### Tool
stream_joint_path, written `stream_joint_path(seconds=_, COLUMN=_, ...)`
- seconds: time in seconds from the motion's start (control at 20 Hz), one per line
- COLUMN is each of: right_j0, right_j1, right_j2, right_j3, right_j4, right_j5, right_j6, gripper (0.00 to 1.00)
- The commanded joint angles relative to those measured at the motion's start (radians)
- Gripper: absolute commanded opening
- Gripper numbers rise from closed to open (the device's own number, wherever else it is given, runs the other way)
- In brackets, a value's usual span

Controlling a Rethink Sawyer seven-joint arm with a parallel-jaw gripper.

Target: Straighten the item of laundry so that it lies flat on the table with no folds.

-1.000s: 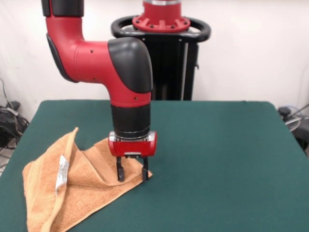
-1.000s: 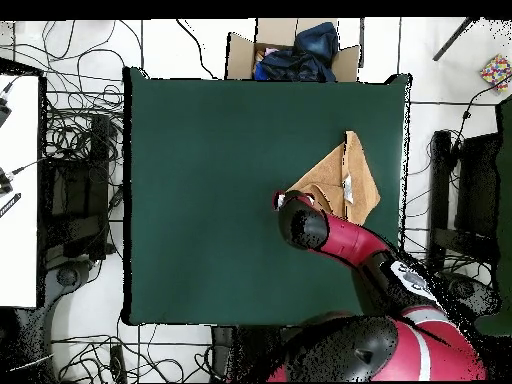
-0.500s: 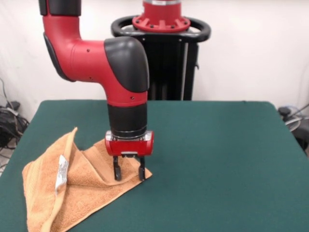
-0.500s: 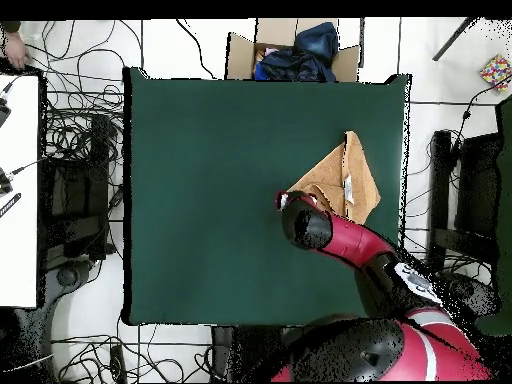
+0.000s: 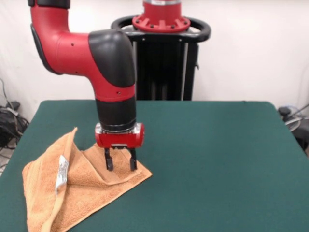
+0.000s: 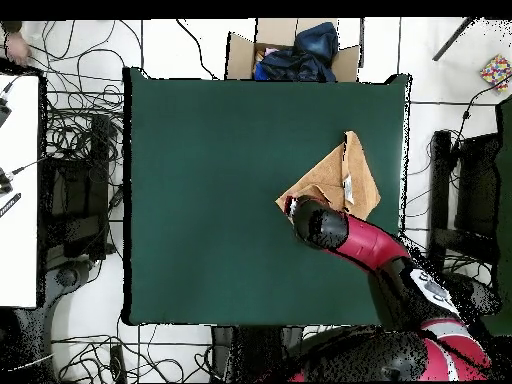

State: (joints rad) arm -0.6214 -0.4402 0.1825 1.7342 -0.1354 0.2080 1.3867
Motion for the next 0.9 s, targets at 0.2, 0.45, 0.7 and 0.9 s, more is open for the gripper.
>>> stream_joint_path(seconds=0.2, right_j0=0.009, right_j1=-0.009, right_j2=0.064, right_j3=-0.055, right_j4=0.003, right_j5=0.082, right_j6=0.096, gripper=1.0)
stream_joint_path(seconds=0.45, right_j0=0.01, right_j1=0.009, right_j2=0.074, right_j3=-0.039, right_j4=0.002, right_j5=0.036, right_j6=0.116, gripper=1.0)
stream_joint_path(seconds=0.7, right_j0=0.014, right_j1=-0.002, right_j2=0.086, right_j3=-0.012, right_j4=0.008, right_j5=0.018, right_j6=0.135, gripper=1.0)
stream_joint_path(seconds=0.9, right_j0=0.013, right_j1=0.014, right_j2=0.093, right_j3=-0.021, right_j4=0.015, right_j5=0.026, right_j6=0.133, gripper=1.0)
